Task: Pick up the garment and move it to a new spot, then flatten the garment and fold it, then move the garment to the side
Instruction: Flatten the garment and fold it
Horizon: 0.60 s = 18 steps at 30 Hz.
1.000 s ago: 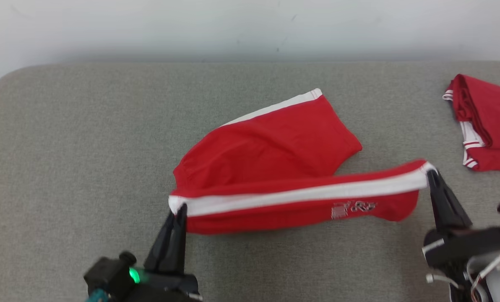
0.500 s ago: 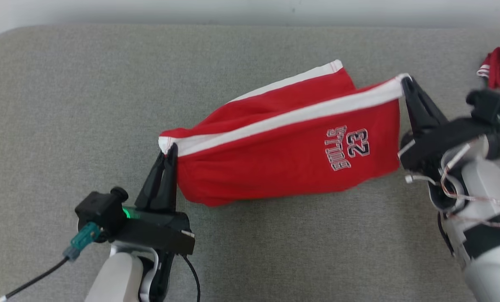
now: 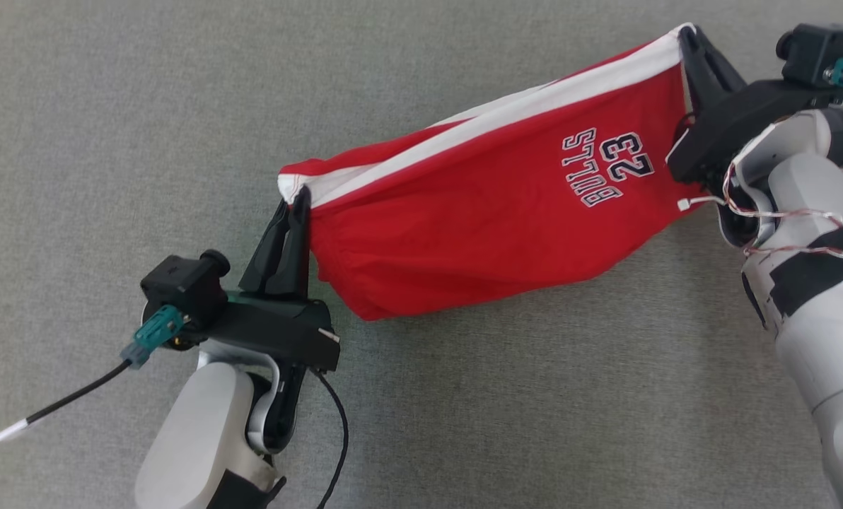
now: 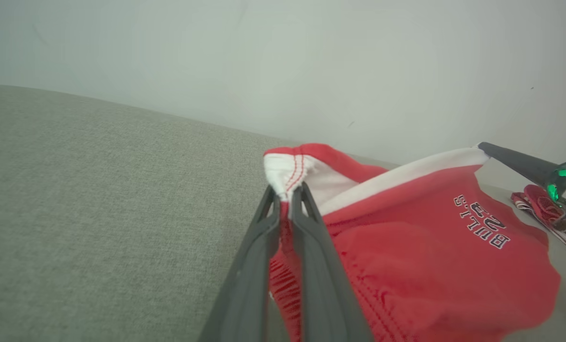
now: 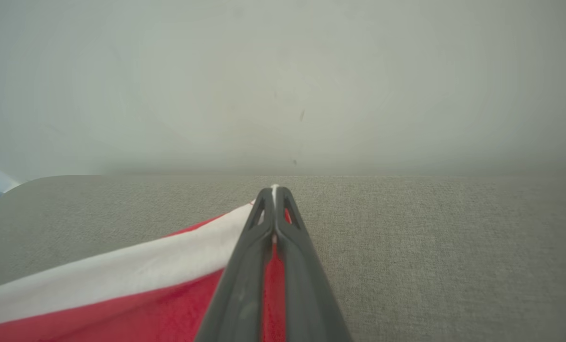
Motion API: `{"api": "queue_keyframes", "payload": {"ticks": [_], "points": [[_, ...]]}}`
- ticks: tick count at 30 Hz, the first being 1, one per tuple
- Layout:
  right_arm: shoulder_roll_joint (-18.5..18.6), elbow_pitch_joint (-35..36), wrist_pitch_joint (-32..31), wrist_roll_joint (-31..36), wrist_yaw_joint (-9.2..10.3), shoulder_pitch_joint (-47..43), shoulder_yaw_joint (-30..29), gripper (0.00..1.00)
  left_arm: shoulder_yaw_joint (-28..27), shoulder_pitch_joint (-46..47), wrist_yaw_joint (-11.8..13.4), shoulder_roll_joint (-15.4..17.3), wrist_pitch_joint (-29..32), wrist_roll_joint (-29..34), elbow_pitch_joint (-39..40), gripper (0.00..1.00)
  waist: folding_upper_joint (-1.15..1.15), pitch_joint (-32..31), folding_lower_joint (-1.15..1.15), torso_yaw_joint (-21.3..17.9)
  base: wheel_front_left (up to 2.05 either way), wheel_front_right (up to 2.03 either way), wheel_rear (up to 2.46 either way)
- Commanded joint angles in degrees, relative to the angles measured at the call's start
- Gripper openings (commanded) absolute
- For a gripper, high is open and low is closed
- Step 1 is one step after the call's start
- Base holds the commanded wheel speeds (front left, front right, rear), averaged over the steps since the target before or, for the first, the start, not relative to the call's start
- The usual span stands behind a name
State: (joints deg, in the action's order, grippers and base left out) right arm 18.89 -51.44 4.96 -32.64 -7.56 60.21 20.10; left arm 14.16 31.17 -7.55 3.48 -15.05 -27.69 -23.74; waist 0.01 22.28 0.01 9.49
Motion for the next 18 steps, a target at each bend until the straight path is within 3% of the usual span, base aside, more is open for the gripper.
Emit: {"api": "queue_keyframes", "payload": {"ticks": [1,10,11,12,13,18], "points": [[-0.44,-2.79,0.9,0.08,0.19,2.37,0.46,0.0,0.34,1.57,0.17,-0.17,-0.16,-0.03,-0.76,0.0,-0.01,2.04,-0.01,1.61,0.0,0.0,0.0],[-1.45,-11.46,3.36,0.4,0.19,8.07,2.91,0.0,1.98,5.1,0.17,-0.43,-0.16,0.08,-4.62,0.0,-0.01,4.09,-0.01,2.35,0.0,0.0,0.0],[-1.49,-12.34,3.59,0.34,0.19,8.45,3.22,0.28,2.17,5.39,0.17,-0.45,-0.17,0.15,-4.94,0.0,-0.01,4.12,-0.01,2.31,0.0,0.0,0.0],[-1.68,-12.86,3.85,0.57,0.19,8.76,3.83,1.0,2.18,5.67,0.16,-0.46,-0.16,0.51,-5.15,0.48,-0.01,4.08,-0.01,2.26,0.0,0.0,0.0],[-1.82,-13.14,4.49,0.61,0.19,8.93,4.38,1.0,2.1,5.65,0.16,-0.48,-0.16,0.68,-5.35,1.0,-0.01,3.87,-0.01,2.19,0.0,0.0,0.0],[-1.5,-13.7,6.72,-0.65,0.19,7.4,6.84,1.0,1.51,3.75,0.16,-0.39,-0.16,2.99,-5.04,1.0,-0.01,1.66,-0.01,1.7,0.0,0.0,0.0]]}}
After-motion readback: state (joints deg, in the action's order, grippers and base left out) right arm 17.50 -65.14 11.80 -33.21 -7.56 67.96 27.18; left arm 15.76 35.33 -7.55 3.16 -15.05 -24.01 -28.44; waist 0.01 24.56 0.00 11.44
